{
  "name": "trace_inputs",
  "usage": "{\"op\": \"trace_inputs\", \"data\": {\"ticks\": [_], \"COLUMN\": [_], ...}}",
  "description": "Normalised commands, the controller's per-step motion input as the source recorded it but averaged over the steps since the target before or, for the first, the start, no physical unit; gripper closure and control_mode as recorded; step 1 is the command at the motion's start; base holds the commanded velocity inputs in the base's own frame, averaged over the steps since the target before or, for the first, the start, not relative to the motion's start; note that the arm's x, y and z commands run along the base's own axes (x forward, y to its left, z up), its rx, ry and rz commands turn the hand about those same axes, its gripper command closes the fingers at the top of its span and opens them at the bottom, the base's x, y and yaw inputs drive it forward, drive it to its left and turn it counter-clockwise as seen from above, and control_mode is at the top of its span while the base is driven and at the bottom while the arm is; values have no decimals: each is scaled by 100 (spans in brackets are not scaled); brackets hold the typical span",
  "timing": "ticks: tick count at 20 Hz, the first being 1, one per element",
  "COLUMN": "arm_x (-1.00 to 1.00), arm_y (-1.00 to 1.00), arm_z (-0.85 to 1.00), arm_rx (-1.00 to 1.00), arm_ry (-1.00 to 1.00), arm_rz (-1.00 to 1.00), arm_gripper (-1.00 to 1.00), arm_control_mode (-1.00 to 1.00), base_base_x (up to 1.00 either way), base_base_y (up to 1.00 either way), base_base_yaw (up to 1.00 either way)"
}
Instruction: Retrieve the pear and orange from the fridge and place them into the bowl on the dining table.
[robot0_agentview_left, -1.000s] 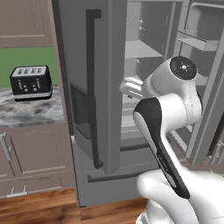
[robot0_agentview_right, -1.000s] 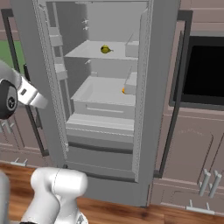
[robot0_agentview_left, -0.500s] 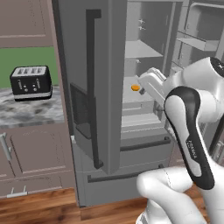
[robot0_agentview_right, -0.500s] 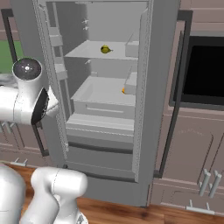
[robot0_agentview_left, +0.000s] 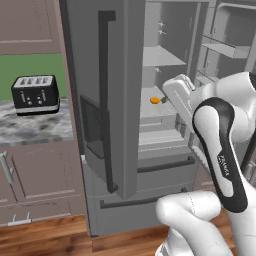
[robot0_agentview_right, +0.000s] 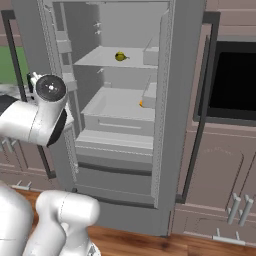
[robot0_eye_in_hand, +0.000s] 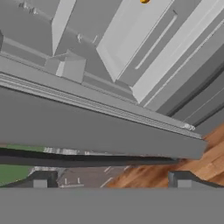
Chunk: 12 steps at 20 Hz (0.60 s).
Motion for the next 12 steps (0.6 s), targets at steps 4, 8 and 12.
{"op": "trace_inputs", "data": {"ticks": [4,8,12], "arm_x": [36,62,80], "arm_y": [0,0,0], "arm_z": [0,0,0], "arm_rx": [3,11,15], "arm_ry": [-3,0,0], "arm_rz": [-2,0,0], "arm_gripper": [-100,-100,-100], "arm_control_mode": [-100,-100,-100], "base_base_x": [0,0,0], "base_base_y": [0,0,0], "base_base_yaw": [0,0,0]}}
